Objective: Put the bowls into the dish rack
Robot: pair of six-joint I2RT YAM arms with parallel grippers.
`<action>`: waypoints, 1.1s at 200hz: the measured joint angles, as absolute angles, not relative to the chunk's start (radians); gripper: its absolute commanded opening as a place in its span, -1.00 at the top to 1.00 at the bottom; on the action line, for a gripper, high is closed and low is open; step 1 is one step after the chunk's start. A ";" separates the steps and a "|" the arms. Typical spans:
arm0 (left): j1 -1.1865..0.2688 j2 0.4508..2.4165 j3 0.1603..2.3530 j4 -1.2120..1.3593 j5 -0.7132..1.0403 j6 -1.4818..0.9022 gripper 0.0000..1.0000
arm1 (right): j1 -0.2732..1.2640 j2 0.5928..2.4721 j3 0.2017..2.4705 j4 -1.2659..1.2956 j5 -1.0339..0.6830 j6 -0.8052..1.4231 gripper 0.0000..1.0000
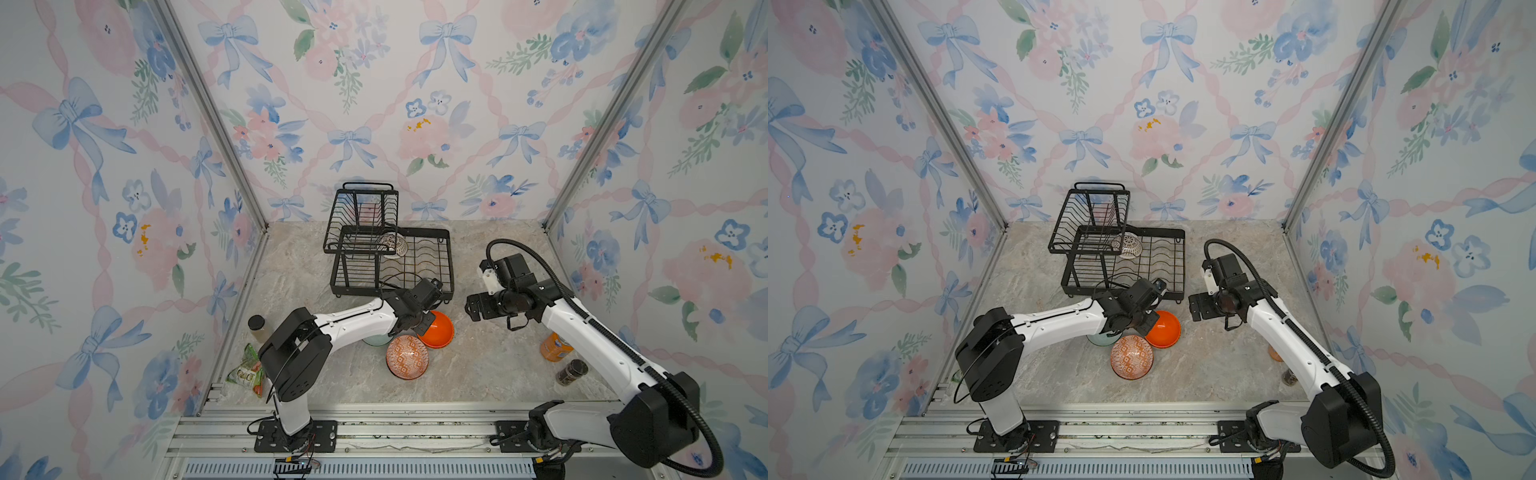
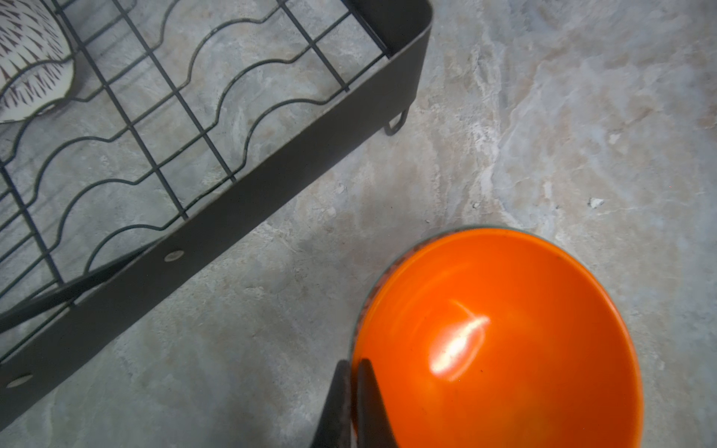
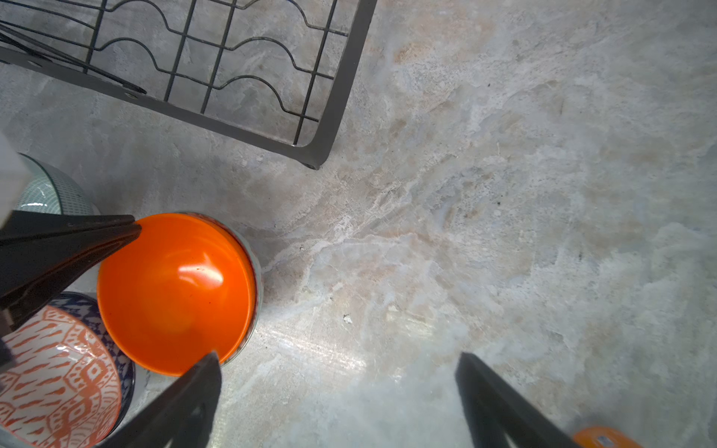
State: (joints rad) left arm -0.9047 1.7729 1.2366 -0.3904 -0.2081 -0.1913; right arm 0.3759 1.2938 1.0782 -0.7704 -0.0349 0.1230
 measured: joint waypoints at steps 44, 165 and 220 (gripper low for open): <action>-0.918 1.766 1.246 -0.401 -0.241 -0.186 1.00 | 0.376 1.294 1.078 -0.770 -0.035 0.123 -0.94; -0.921 1.766 1.257 -0.427 -0.245 -0.168 0.34 | 0.377 1.294 1.078 -0.770 -0.042 0.123 -0.94; -0.921 1.782 1.257 -0.437 -0.242 -0.169 0.38 | 0.384 1.294 1.078 -0.770 -0.043 0.123 -0.93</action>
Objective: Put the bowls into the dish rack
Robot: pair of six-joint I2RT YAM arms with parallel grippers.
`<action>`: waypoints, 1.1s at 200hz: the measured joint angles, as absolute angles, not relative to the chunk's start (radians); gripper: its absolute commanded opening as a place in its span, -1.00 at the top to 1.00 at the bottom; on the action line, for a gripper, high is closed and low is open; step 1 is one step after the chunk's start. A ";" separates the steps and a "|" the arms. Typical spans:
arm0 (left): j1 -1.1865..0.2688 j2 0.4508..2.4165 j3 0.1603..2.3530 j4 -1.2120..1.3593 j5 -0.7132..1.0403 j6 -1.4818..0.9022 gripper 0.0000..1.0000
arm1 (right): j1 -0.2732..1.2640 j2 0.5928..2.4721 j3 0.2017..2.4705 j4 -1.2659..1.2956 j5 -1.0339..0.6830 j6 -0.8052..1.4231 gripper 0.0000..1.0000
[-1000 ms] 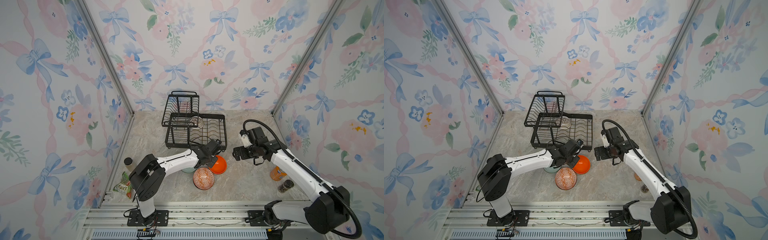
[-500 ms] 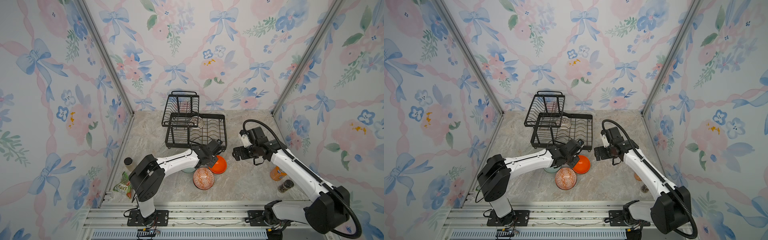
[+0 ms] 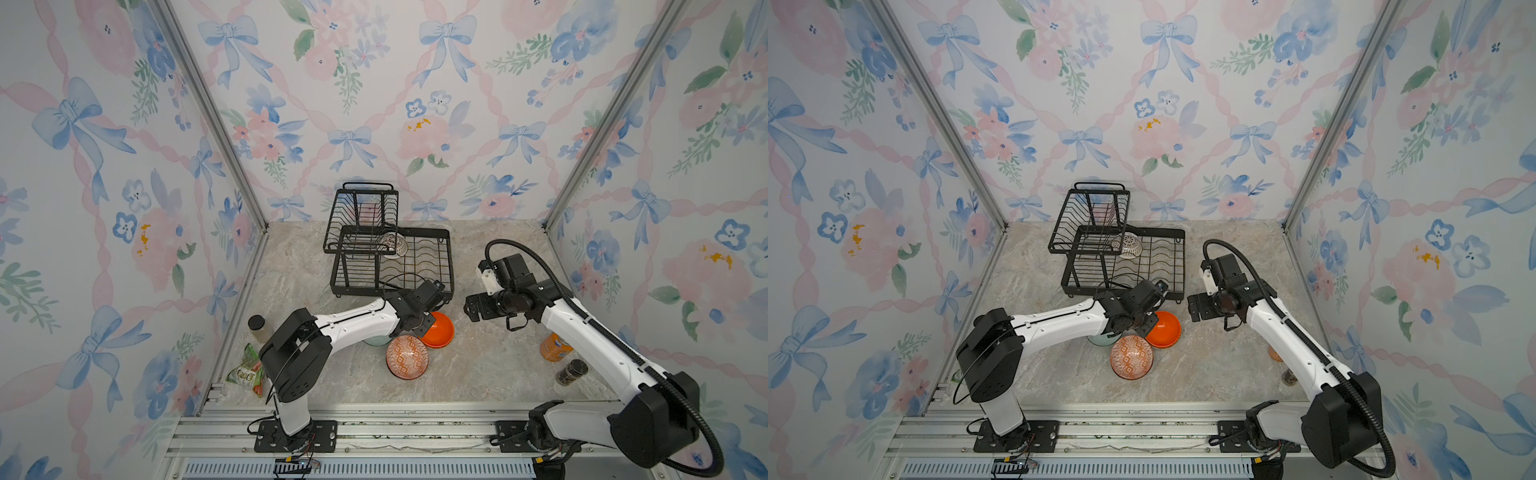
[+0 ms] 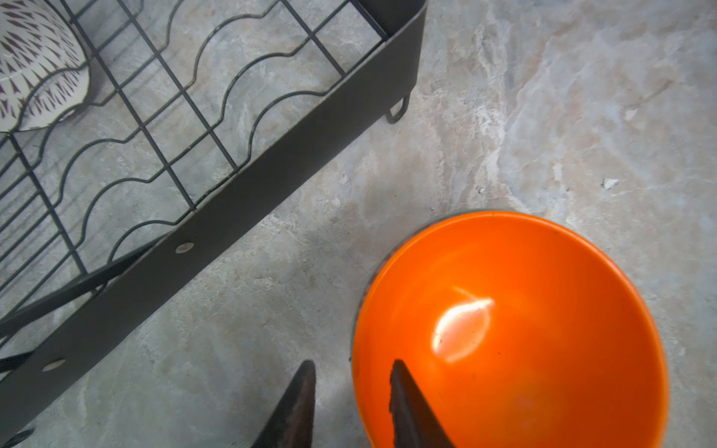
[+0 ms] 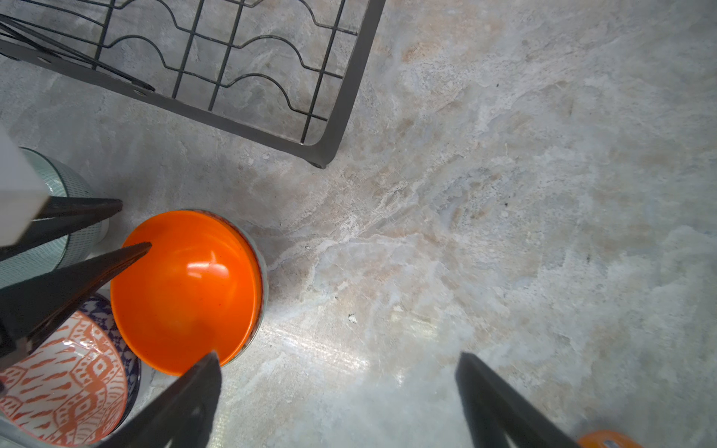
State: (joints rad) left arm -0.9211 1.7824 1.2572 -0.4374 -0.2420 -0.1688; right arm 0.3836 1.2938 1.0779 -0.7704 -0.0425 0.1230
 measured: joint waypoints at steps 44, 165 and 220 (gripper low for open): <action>-0.921 1.797 1.257 -0.442 -0.234 -0.175 0.61 | 0.384 1.294 1.078 -0.770 -0.042 0.123 -0.93; -0.916 1.797 1.256 -0.433 -0.228 -0.187 1.00 | 0.384 1.287 1.076 -0.770 -0.042 0.123 -0.94; -0.916 1.772 1.256 -0.437 -0.229 -0.187 1.00 | 0.384 1.286 1.076 -0.770 -0.042 0.123 -0.93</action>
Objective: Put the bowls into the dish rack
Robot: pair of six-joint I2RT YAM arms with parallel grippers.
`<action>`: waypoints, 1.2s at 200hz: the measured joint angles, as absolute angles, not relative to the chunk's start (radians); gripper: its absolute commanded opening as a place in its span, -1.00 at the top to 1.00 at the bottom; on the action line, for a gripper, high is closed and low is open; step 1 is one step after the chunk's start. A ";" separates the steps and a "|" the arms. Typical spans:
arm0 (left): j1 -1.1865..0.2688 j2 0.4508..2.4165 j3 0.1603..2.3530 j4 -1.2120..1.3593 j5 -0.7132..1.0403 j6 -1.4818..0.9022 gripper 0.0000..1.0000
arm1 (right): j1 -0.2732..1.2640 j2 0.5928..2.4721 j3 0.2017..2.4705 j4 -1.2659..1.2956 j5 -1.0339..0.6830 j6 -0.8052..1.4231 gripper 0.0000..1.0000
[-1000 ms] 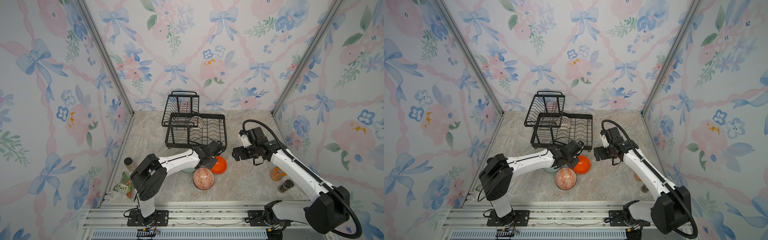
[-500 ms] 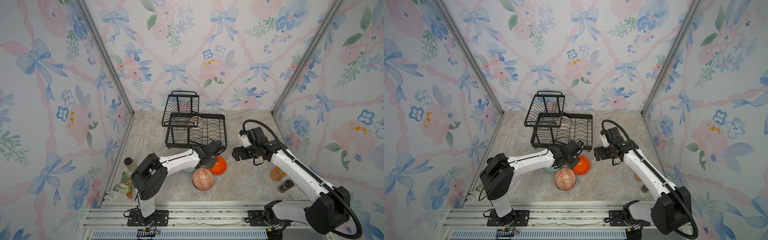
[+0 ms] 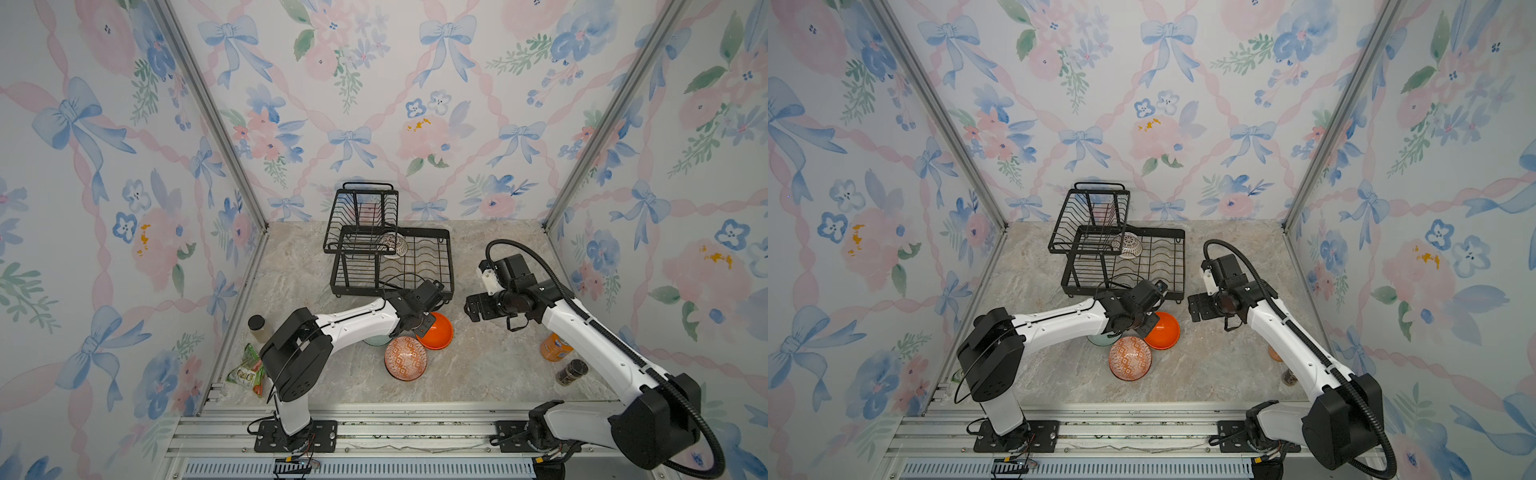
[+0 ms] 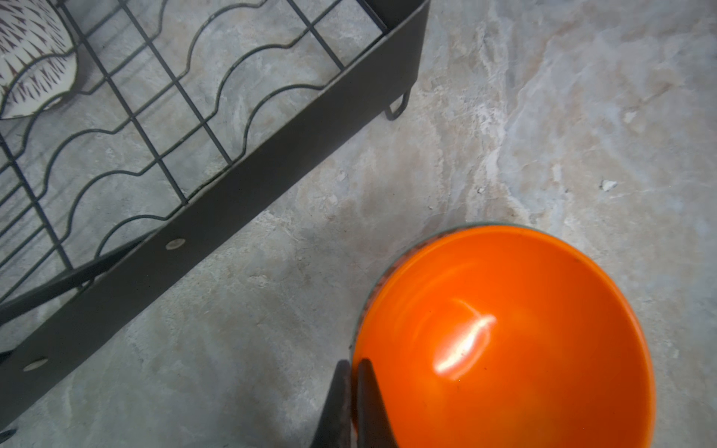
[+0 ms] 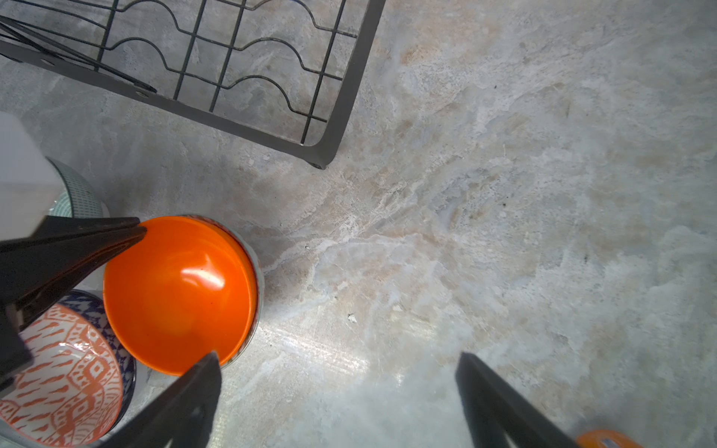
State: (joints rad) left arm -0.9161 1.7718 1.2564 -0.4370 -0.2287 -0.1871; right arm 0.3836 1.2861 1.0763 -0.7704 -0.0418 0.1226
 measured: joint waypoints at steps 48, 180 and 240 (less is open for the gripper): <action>-0.916 1.729 1.258 -0.448 -0.232 -0.186 1.00 | 0.384 1.281 1.076 -0.770 -0.041 0.123 -0.93; -0.915 1.652 1.296 -0.470 -0.293 -0.183 1.00 | 0.384 1.262 1.076 -0.767 -0.080 0.128 -0.93; -0.897 1.611 1.317 -0.472 -0.324 -0.179 1.00 | 0.435 1.261 1.128 -0.732 -0.162 0.181 -0.93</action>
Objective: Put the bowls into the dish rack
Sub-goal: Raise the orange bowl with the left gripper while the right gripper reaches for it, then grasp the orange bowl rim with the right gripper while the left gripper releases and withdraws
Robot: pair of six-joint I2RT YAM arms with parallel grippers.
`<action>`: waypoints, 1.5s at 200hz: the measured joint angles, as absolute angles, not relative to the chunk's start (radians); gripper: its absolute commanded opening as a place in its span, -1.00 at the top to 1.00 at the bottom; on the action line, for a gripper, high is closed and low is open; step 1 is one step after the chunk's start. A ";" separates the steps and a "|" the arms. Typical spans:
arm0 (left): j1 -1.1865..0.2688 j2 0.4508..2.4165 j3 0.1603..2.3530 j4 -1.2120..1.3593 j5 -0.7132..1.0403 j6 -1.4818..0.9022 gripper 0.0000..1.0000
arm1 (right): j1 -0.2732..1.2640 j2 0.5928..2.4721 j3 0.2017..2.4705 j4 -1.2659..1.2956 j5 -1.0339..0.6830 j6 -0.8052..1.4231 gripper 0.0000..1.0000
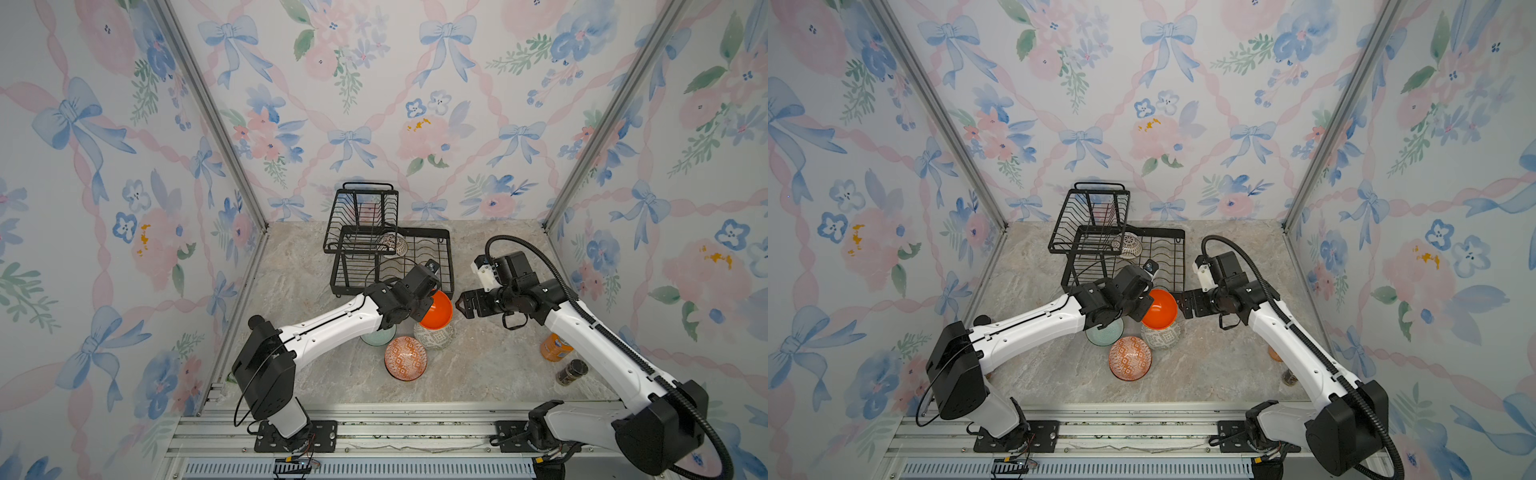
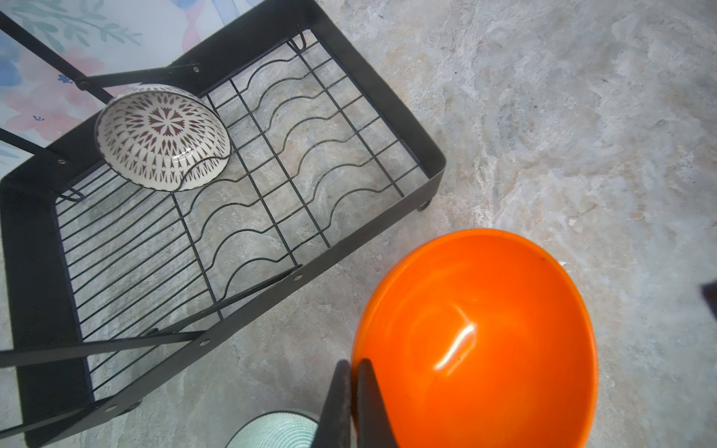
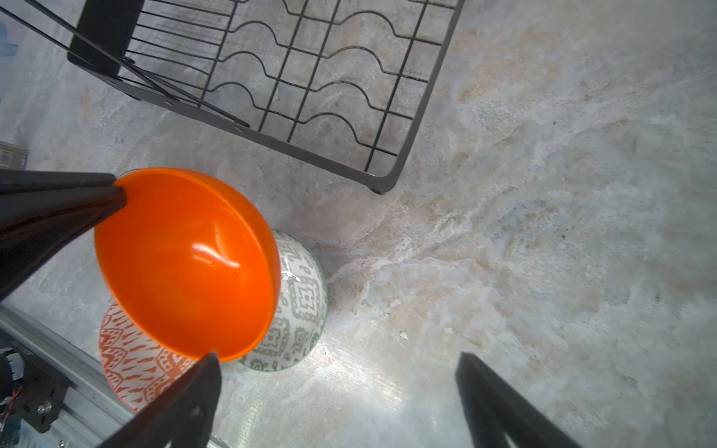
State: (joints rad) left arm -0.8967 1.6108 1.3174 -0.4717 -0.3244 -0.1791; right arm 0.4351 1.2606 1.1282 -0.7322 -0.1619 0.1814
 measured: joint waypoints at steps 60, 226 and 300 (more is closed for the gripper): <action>-0.877 1.581 1.372 -0.473 -0.353 -0.157 1.00 | 0.505 1.375 1.187 -0.637 -0.179 0.271 -0.79; -0.876 1.541 1.377 -0.467 -0.354 -0.150 1.00 | 0.533 1.437 1.195 -0.543 -0.180 0.379 1.00; -0.860 1.488 1.292 -0.406 -0.285 -0.146 -0.47 | 0.539 1.437 1.197 -0.564 -0.168 0.370 1.00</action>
State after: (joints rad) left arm -0.8604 1.4879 1.2922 -0.4061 -0.2852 -0.1463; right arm 0.5388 1.4368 1.1969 -0.5636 -0.1680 0.3698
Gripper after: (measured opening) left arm 0.308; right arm 0.086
